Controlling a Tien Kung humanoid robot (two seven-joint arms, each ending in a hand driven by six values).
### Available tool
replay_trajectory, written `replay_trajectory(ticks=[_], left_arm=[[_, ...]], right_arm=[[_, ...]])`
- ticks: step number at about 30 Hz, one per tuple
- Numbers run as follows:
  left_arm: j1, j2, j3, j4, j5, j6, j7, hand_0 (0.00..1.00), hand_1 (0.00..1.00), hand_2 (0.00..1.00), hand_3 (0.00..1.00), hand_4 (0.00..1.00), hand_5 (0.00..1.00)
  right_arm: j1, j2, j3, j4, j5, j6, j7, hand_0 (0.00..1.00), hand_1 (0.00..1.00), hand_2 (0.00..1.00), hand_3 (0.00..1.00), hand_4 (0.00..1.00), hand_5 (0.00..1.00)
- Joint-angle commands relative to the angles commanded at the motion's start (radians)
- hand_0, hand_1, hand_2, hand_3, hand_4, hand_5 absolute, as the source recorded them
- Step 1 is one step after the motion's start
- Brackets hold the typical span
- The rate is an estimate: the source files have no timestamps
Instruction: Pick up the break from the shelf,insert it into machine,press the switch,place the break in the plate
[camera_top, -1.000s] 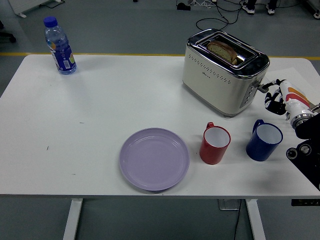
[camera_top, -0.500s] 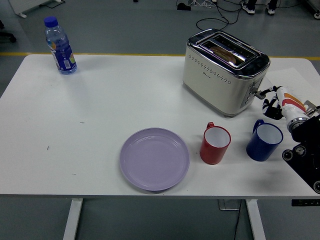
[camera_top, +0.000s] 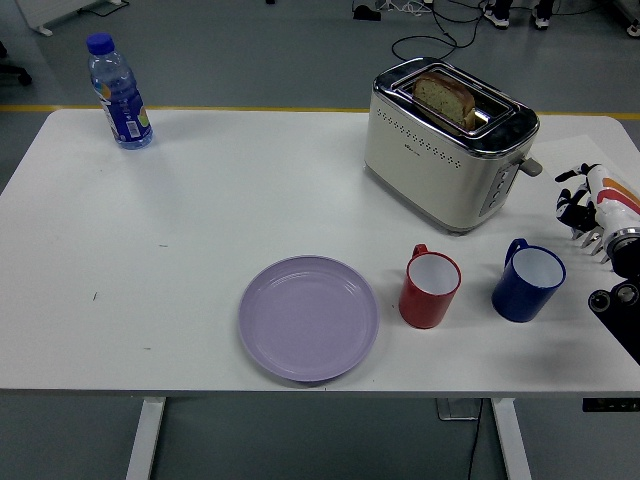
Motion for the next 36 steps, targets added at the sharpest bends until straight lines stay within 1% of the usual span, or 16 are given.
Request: replay_trajectory(ticks=[7, 8, 11, 13, 14, 19, 20, 23, 25, 26, 28, 31, 32, 34, 36], left_arm=[[0.0, -0.001, 0.002, 0.0, 0.0, 0.0, 0.001, 0.635, 0.528, 0.504, 0.522, 0.289, 0.876], [0.0, -0.001, 0.002, 0.0, -0.001, -0.001, 0.001, 0.636, 0.528, 0.504, 0.522, 0.289, 0.877], [0.001, -0.002, 0.002, 0.0, 0.002, -0.001, 0.003, 0.636, 0.528, 0.504, 0.522, 0.289, 0.877], [0.002, -0.001, 0.003, 0.0, 0.001, -0.002, 0.003, 0.636, 0.528, 0.504, 0.522, 0.289, 0.877], [0.003, -0.001, 0.003, 0.0, 0.001, -0.002, 0.004, 0.636, 0.53, 0.504, 0.522, 0.289, 0.877], [0.006, -0.001, 0.003, 0.0, 0.003, -0.002, 0.005, 0.636, 0.53, 0.504, 0.522, 0.289, 0.877], [0.007, -0.001, 0.003, 0.0, 0.004, -0.002, 0.005, 0.636, 0.53, 0.506, 0.522, 0.29, 0.876], [0.008, 0.0, 0.001, 0.0, 0.006, -0.002, 0.006, 0.636, 0.53, 0.506, 0.522, 0.29, 0.876], [0.009, 0.0, 0.002, 0.0, 0.007, -0.003, 0.007, 0.636, 0.53, 0.506, 0.522, 0.29, 0.876], [0.009, 0.001, 0.003, 0.0, 0.007, -0.004, 0.007, 0.637, 0.53, 0.506, 0.522, 0.289, 0.875], [0.009, 0.001, 0.003, 0.0, 0.007, -0.004, 0.007, 0.637, 0.53, 0.506, 0.522, 0.289, 0.875], [0.009, 0.003, 0.003, 0.0, 0.007, -0.004, 0.007, 0.637, 0.53, 0.506, 0.522, 0.289, 0.875], [0.009, 0.004, 0.003, 0.0, 0.007, -0.004, 0.007, 0.637, 0.53, 0.505, 0.522, 0.29, 0.877], [0.009, 0.004, 0.003, 0.0, 0.008, -0.004, 0.008, 0.637, 0.53, 0.505, 0.522, 0.29, 0.877], [0.008, 0.006, 0.004, 0.0, 0.005, -0.004, 0.007, 0.637, 0.53, 0.505, 0.522, 0.29, 0.877]], right_arm=[[-0.009, -0.016, 0.048, 0.017, -0.007, -0.013, 0.007, 0.054, 0.109, 0.251, 0.642, 0.4, 0.087], [-0.009, -0.017, 0.051, 0.021, -0.005, -0.015, 0.011, 0.165, 0.2, 0.338, 0.733, 0.419, 0.12], [-0.005, -0.016, 0.061, 0.052, -0.022, -0.025, 0.034, 0.165, 0.2, 0.338, 0.733, 0.419, 0.12], [0.001, -0.013, 0.069, 0.074, -0.03, -0.017, 0.045, 0.165, 0.2, 0.338, 0.733, 0.419, 0.12], [0.006, -0.012, 0.07, 0.084, -0.027, -0.01, 0.05, 0.612, 0.637, 0.766, 0.908, 0.666, 0.352], [0.037, -0.004, 0.066, 0.126, 0.006, 0.009, 0.074, 0.612, 0.637, 0.766, 0.908, 0.666, 0.352], [0.05, 0.001, 0.06, 0.132, 0.011, 0.012, 0.077, 0.765, 0.749, 0.887, 0.939, 0.723, 0.397], [0.078, 0.011, 0.046, 0.138, 0.023, 0.014, 0.081, 0.765, 0.749, 0.887, 0.939, 0.723, 0.397], [0.111, 0.022, 0.028, 0.142, 0.03, 0.02, 0.082, 0.765, 0.749, 0.887, 0.939, 0.723, 0.397], [0.132, 0.029, 0.015, 0.144, 0.036, 0.022, 0.081, 0.793, 0.779, 0.905, 0.943, 0.743, 0.397], [0.14, 0.031, 0.011, 0.145, 0.038, 0.023, 0.08, 0.793, 0.779, 0.905, 0.943, 0.743, 0.397], [0.216, 0.056, -0.04, 0.138, 0.039, 0.032, 0.075, 0.793, 0.779, 0.905, 0.943, 0.743, 0.397], [0.231, 0.063, -0.051, 0.135, 0.038, 0.036, 0.073, 0.798, 0.783, 0.898, 0.932, 0.746, 0.377], [0.265, 0.074, -0.071, 0.129, 0.034, 0.043, 0.069, 0.798, 0.783, 0.898, 0.932, 0.746, 0.377], [0.32, 0.099, -0.113, 0.098, 0.015, 0.075, 0.052, 0.798, 0.783, 0.898, 0.932, 0.746, 0.377]])
